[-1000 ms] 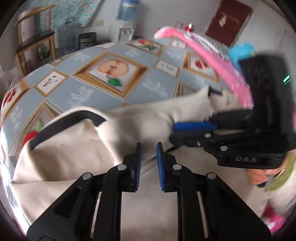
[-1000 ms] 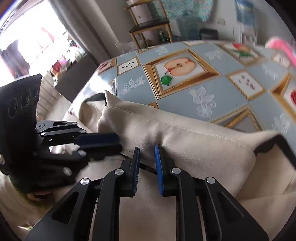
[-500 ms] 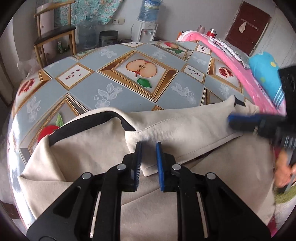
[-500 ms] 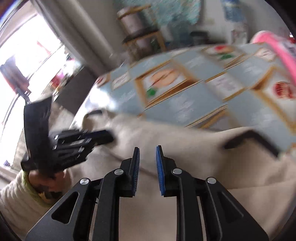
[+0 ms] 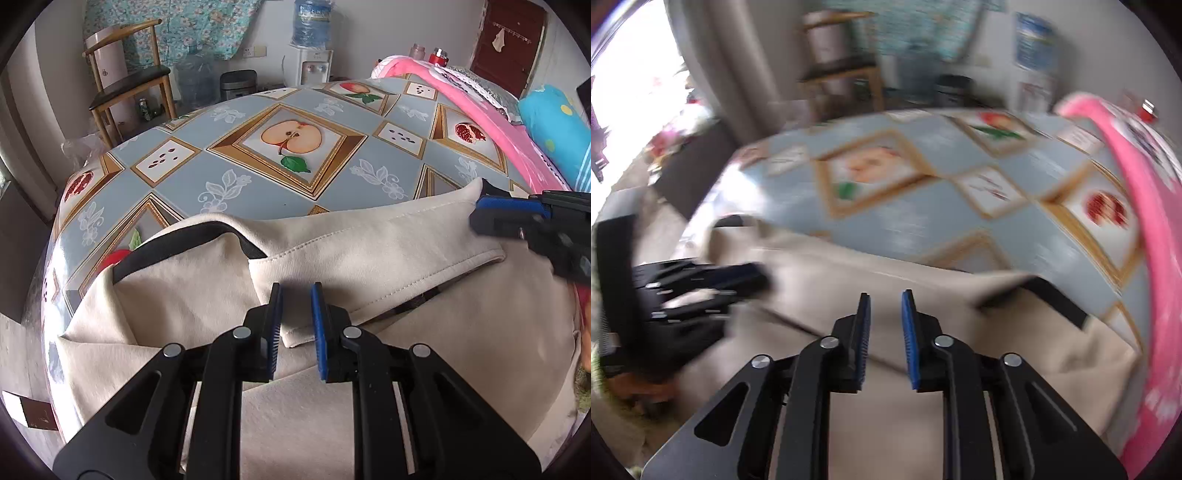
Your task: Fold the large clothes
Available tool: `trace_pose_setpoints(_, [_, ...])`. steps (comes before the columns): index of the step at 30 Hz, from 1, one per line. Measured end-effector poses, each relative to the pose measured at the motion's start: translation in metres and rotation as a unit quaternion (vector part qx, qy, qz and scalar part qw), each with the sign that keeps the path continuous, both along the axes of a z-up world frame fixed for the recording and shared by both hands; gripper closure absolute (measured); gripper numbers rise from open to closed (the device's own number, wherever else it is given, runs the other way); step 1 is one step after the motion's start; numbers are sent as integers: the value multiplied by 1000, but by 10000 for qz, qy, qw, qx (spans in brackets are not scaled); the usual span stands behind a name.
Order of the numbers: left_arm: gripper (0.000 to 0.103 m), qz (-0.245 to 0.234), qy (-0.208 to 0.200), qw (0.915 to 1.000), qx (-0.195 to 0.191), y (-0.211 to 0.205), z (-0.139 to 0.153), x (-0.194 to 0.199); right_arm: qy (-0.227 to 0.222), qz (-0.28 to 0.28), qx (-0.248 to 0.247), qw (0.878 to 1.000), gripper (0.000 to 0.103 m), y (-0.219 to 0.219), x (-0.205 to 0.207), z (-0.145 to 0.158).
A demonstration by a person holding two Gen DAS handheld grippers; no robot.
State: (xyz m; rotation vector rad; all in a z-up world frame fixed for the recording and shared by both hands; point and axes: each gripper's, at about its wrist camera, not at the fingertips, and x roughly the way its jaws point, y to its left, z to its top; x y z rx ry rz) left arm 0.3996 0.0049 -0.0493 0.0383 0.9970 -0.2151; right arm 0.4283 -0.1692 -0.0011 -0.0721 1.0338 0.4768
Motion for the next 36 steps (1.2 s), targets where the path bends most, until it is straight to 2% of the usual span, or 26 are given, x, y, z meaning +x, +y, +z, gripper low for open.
trace_pose_setpoints(4, [88, 91, -21, 10000, 0, 0, 0, -2, 205, 261, -382, 9987, 75, 24, 1, -32])
trace_pose_setpoints(5, [88, 96, -41, 9999, 4, -1, 0, -2, 125, 238, -320, 9991, 75, 23, 1, -36])
trace_pose_setpoints(9, [88, 98, -100, 9999, 22, -1, -1, -5, 361, 77, -96, 9993, 73, 16, 3, -28])
trace_pose_setpoints(12, [88, 103, -112, 9999, 9, 0, -1, -5, 139, 214, 74, 9996, 71, 18, -8, -17])
trace_pose_setpoints(16, [88, 105, -123, 9999, 32, 0, -1, -6, 124, 238, -142, 9995, 65, 28, -9, -38])
trace_pose_setpoints(18, [88, 107, -129, 9999, 42, 0, -1, -5, 5, 299, -266, 9992, 63, 31, -10, -38])
trace_pose_setpoints(21, [88, 101, -134, 9999, 40, 0, -1, -5, 67, 293, -397, 9988, 63, 32, -11, -31])
trace_pose_setpoints(25, [88, 101, -135, 9999, 26, 0, 0, -5, -172, -97, -352, 9992, 63, 12, -10, -16])
trace_pose_setpoints(28, [88, 101, -136, 9999, 31, 0, 0, -5, 94, -533, -499, 9973, 62, -12, 2, -35])
trace_pose_setpoints(32, [87, 104, -154, 9998, 26, 0, 0, -5, 136, -496, -522, 9973, 61, -16, 3, -38])
trace_pose_setpoints(36, [87, 99, -144, 9998, 23, 0, 0, -5, 168, -668, -504, 9964, 60, -22, 0, -20])
